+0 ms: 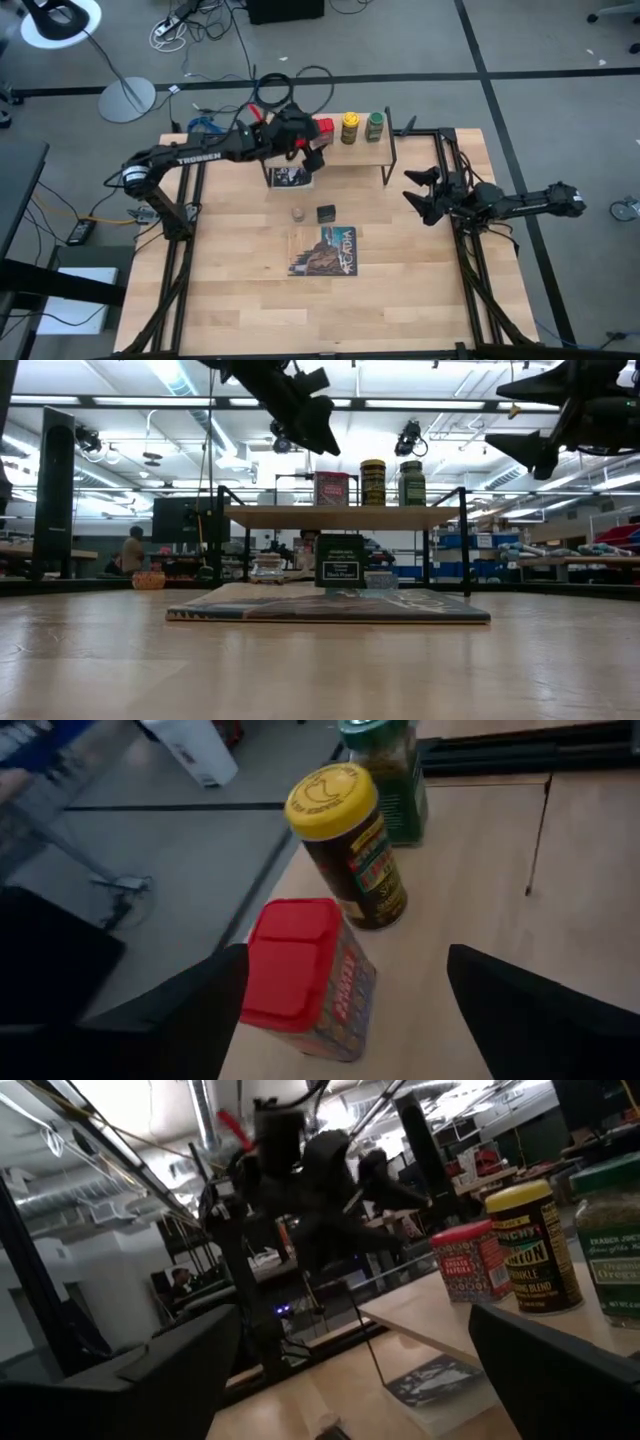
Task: Shelf spices
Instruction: Remove the red seasoning can from the shelf
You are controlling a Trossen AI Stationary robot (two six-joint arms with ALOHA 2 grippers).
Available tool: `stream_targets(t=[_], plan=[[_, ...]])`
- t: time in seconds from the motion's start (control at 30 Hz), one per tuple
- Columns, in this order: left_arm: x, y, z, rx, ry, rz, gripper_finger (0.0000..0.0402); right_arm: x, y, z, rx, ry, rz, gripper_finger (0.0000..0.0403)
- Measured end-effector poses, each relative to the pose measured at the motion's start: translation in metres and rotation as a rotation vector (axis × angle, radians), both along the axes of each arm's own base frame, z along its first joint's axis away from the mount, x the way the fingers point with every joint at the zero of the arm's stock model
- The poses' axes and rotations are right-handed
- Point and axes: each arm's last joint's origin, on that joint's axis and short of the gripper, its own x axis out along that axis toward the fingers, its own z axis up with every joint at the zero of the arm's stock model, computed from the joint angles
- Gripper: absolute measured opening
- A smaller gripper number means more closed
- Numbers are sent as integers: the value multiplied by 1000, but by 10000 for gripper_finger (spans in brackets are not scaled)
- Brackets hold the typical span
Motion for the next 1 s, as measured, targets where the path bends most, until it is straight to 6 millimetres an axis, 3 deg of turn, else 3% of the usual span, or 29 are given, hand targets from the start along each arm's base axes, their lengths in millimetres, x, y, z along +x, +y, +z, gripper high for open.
stream_targets(t=[0.27, 0.53, 1.0], plan=[[-12, 33, -6, -107, -32, 12, 358, 6, 1, -5, -6, 63, 1, 398], [-18, 49, -7, -149, -55, -9, 358, 8, 0, -5, -7, 61, -2, 400], [3, 60, -45, -227, -12, -46, 350, 10, 1, -4, 3, 48, 1, 399]])
